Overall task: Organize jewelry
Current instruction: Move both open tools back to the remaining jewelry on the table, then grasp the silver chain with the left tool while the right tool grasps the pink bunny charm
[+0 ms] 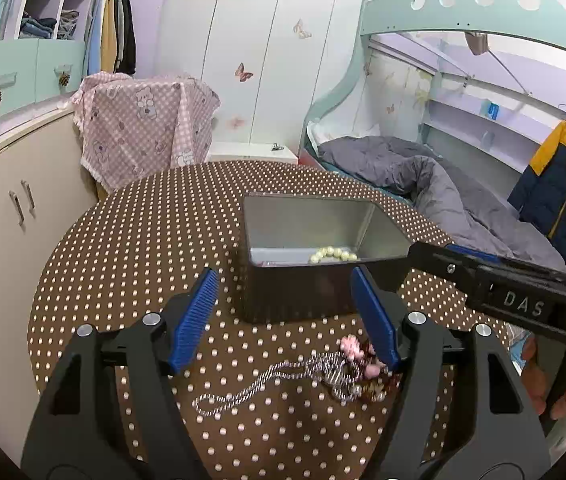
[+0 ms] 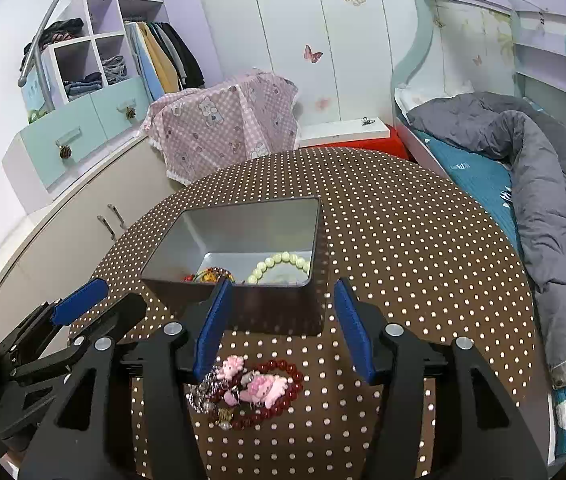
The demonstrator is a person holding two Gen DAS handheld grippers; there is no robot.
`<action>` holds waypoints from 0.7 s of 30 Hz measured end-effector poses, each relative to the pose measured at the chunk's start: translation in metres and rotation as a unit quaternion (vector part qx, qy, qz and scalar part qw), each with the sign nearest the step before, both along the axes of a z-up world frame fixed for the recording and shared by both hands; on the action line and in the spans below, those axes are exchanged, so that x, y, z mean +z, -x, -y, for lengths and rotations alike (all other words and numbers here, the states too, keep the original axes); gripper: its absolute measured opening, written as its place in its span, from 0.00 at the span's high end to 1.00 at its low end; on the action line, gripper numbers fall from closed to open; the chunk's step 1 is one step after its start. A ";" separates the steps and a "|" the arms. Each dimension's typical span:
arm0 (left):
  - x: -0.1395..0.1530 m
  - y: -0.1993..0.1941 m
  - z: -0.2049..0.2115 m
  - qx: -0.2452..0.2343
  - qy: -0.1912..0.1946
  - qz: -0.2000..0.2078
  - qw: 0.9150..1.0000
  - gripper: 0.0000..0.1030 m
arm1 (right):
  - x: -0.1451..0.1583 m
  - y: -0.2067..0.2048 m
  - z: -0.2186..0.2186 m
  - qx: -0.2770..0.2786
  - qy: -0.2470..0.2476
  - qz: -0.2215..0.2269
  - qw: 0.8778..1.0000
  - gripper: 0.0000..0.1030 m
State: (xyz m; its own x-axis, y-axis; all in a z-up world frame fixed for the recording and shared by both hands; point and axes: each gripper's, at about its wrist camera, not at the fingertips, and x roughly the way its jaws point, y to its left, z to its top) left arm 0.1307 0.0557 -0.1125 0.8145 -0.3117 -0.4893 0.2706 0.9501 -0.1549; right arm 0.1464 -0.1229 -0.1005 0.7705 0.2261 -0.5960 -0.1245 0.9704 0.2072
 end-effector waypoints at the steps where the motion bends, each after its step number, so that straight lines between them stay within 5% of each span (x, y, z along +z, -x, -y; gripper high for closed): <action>1: -0.002 0.002 -0.001 0.001 -0.001 -0.003 1.000 0.33 | -0.001 0.002 0.000 0.000 0.001 -0.001 1.000 0.49; 21: -0.034 0.022 -0.013 -0.006 -0.007 -0.051 0.999 0.30 | -0.027 0.021 -0.010 0.007 0.011 -0.049 0.999 0.43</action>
